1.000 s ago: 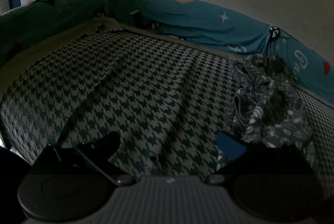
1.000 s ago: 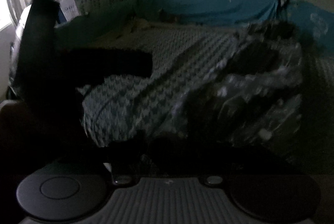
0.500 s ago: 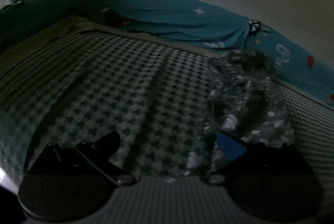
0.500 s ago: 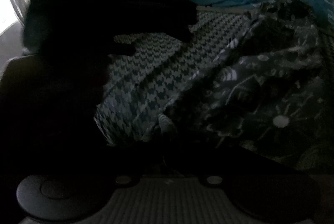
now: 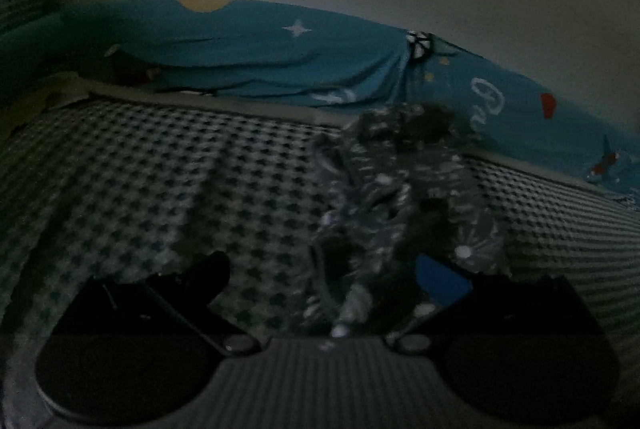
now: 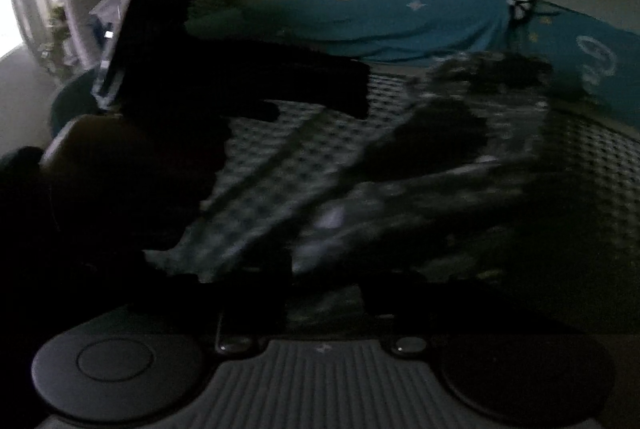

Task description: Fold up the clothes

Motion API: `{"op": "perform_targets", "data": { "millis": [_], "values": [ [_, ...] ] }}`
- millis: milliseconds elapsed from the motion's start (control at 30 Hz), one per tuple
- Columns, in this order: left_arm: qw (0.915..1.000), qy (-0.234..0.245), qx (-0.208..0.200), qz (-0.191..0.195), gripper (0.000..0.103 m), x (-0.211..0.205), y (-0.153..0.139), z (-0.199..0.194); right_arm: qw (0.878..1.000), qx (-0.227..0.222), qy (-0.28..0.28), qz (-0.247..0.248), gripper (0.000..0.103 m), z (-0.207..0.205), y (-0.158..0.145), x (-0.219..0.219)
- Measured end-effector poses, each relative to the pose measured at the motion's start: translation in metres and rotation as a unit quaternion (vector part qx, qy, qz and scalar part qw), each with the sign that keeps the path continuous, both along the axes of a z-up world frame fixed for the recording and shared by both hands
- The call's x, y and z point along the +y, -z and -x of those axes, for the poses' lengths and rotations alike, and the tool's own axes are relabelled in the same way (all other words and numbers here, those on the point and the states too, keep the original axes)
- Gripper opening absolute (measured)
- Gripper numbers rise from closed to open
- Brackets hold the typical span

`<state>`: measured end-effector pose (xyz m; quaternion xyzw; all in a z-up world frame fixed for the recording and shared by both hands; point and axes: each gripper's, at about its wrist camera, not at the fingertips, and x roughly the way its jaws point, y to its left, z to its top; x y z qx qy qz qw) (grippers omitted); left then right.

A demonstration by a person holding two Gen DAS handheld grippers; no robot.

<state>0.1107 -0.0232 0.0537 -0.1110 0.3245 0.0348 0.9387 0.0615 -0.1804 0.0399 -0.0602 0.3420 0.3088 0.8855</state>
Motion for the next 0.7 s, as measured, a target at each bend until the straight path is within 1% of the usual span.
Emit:
{"op": "perform_targets", "data": {
  "millis": [100, 267, 367, 433, 533, 700],
  "values": [
    [0.9999, 0.015, -0.002, -0.005, 0.103, -0.008, -0.001, -0.016, 1.0, -0.001, 0.016, 0.006, 0.04, -0.015, -0.001, -0.011],
    [0.9992, 0.036, 0.0, -0.018, 0.103, -0.018, 0.0, -0.042, 0.998, 0.01, 0.06, -0.009, 0.046, -0.035, 0.003, -0.027],
    [0.9988, 0.045, 0.007, -0.02, 0.103, -0.021, 0.005, -0.055, 0.996, 0.016, 0.087, -0.018, 0.047, -0.047, 0.005, -0.036],
    [0.9984, 0.052, 0.011, -0.018, 0.103, -0.024, 0.008, -0.063, 0.994, 0.03, 0.105, -0.026, 0.047, -0.052, 0.008, -0.039],
    [0.9978, 0.059, 0.016, -0.024, 0.103, -0.029, 0.013, -0.072, 0.992, 0.039, 0.117, -0.04, 0.047, -0.055, 0.009, -0.043],
    [0.9973, 0.053, 0.026, -0.045, 0.103, -0.035, 0.024, -0.085, 0.99, 0.043, 0.125, -0.046, 0.048, -0.056, 0.01, -0.042]
  ]
}}
